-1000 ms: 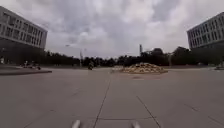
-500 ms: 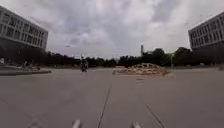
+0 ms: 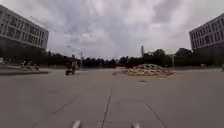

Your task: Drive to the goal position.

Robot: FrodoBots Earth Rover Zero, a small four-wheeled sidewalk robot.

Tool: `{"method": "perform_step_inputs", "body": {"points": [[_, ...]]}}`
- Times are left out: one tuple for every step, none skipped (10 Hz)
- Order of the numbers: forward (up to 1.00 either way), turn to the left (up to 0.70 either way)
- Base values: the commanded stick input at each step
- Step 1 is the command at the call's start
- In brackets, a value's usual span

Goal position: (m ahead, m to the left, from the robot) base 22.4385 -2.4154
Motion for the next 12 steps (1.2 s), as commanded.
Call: {"method": "perform_step_inputs", "body": {"points": [[0.85, 0.0], [0.85, 0.0], [0.85, 0.0], [0.85, 0.0], [0.85, 0.0], [0.85, 0.0], [0.85, 0.0], [0.85, 0.0], [0.85, 0.0], [0.85, 0.0], [0.85, 0.0], [0.85, 0.0]]}}
